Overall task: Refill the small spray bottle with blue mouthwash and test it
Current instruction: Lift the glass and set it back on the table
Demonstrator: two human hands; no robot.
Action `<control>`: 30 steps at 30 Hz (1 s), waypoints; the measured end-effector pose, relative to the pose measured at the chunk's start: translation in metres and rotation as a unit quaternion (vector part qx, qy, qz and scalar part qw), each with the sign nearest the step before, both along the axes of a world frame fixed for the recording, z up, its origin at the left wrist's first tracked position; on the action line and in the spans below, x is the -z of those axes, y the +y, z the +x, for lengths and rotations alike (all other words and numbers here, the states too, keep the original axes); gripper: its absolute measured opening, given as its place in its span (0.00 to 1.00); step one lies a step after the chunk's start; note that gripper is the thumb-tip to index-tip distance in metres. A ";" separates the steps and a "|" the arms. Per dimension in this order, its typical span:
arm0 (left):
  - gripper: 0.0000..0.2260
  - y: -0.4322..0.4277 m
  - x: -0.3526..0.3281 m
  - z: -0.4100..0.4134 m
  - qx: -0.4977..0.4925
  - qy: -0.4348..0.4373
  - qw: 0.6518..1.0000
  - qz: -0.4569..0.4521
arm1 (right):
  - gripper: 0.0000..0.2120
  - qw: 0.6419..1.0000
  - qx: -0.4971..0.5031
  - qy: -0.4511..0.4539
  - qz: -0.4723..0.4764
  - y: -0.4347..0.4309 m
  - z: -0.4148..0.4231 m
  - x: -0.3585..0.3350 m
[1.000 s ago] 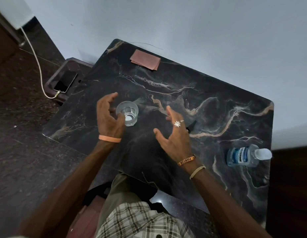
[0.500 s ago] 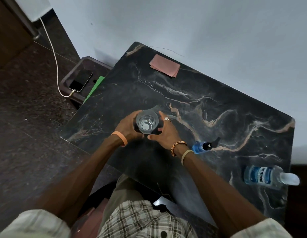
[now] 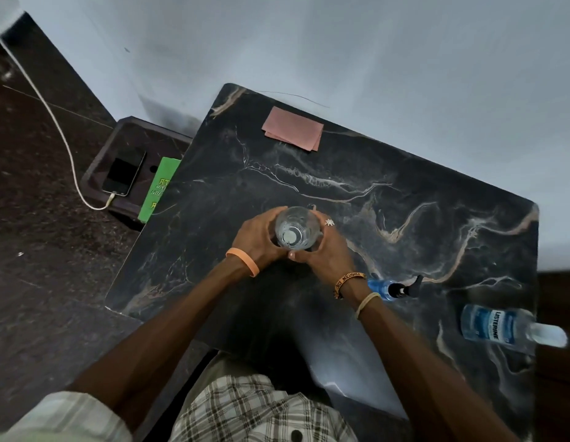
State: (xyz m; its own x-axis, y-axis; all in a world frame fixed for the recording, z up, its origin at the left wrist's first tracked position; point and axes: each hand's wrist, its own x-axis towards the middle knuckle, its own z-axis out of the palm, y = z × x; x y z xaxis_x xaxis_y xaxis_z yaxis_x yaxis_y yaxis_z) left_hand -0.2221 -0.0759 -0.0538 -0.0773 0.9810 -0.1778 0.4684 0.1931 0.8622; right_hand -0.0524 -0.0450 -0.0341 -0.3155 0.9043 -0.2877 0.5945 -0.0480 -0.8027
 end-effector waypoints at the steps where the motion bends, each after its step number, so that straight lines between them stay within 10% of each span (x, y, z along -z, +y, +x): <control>1: 0.35 0.003 0.000 -0.001 0.011 -0.008 1.000 -0.006 | 0.39 1.000 -0.003 -0.005 -0.002 0.003 0.002 -0.001; 30: 0.34 0.081 -0.029 0.022 0.053 0.025 0.990 0.127 | 0.37 0.980 0.099 -0.036 0.167 0.045 0.010 -0.019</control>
